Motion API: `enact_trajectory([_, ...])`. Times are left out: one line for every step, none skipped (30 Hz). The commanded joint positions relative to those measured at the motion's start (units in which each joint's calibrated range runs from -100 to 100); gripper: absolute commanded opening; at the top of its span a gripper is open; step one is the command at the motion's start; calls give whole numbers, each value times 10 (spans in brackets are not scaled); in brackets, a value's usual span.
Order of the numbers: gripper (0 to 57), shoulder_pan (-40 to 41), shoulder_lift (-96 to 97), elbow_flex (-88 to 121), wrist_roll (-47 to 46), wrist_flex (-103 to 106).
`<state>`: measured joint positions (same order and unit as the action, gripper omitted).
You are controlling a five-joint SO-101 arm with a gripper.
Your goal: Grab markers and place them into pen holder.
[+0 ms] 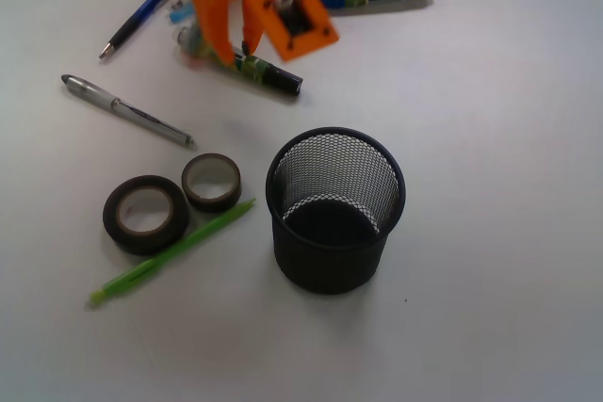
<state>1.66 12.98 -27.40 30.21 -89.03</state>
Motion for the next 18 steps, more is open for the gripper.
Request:
enact_trajectory([5, 21, -36, -107, 55, -4])
enact_trajectory([5, 27, -34, -132, 71, -3])
enact_trajectory([5, 33, -34, -152, 87, 7])
enact_trajectory([5, 40, -33, -167, 99, 21])
enact_trajectory([5, 46, -33, -176, 105, 39])
enact_trajectory([5, 50, -33, -179, 108, 56])
enact_trajectory([5, 51, -33, -179, 109, 62])
enact_trajectory([5, 53, -32, -177, 109, 59])
enact_trajectory([5, 53, -32, -177, 107, 52])
enact_trajectory([5, 53, -32, -175, 105, 42])
enact_trajectory([5, 52, -32, -167, 98, 36])
enact_trajectory([5, 49, -32, -156, 90, 33])
enact_trajectory([5, 47, -32, -141, 84, 34])
enact_trajectory([5, 44, -32, -123, 76, 35])
enact_trajectory([5, 35, -32, -103, 65, 31])
enact_trajectory([6, 26, -32, -77, 49, 29])
enact_trajectory([9, 17, -32, -46, 31, 27])
enact_trajectory([25, 5, -32, -12, 15, 27])
